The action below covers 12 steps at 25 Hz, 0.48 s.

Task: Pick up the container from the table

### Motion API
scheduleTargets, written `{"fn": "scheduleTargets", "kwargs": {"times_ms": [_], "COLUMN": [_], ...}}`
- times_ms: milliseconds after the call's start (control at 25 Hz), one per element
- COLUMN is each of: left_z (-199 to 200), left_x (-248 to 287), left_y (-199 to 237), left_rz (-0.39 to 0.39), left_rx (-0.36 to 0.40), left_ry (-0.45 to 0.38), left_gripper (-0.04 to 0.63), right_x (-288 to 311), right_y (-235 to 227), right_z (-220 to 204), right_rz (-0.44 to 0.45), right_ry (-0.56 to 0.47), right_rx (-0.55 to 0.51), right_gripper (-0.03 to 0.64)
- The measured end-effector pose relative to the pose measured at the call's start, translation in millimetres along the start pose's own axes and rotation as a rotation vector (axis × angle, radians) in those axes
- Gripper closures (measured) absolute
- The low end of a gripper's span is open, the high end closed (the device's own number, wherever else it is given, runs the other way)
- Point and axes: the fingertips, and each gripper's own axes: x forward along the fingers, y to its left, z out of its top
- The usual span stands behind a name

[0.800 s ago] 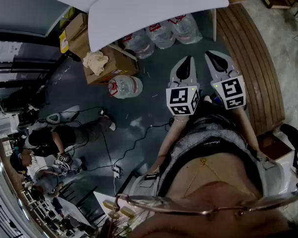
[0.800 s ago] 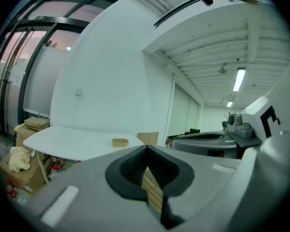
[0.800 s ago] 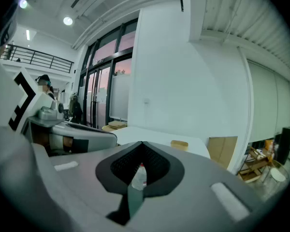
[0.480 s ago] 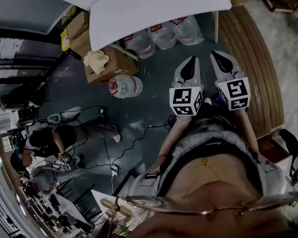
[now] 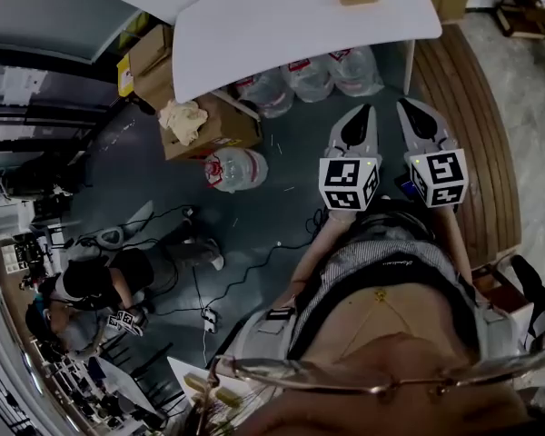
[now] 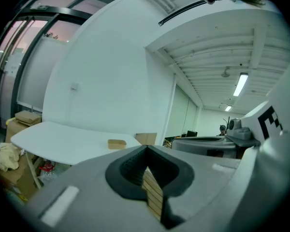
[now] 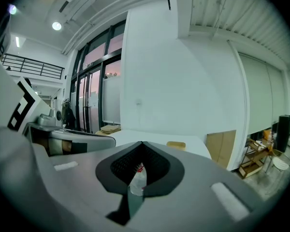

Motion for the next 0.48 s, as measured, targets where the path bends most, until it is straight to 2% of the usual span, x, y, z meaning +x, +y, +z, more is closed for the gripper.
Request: {"fn": "scheduleTargets", "kwargs": {"times_ms": [480], "left_z": [30], "left_x": [61], "left_y": [77], "left_rz": [-0.066], "left_rx": [0.004], "left_ry": [0.01], "left_gripper": [0.595], "right_x": [95], "right_y": [-4], "right_z": [26], "right_rz": [-0.047], "right_ry": [-0.003], "right_rx": [-0.005], "right_gripper": [0.591]}}
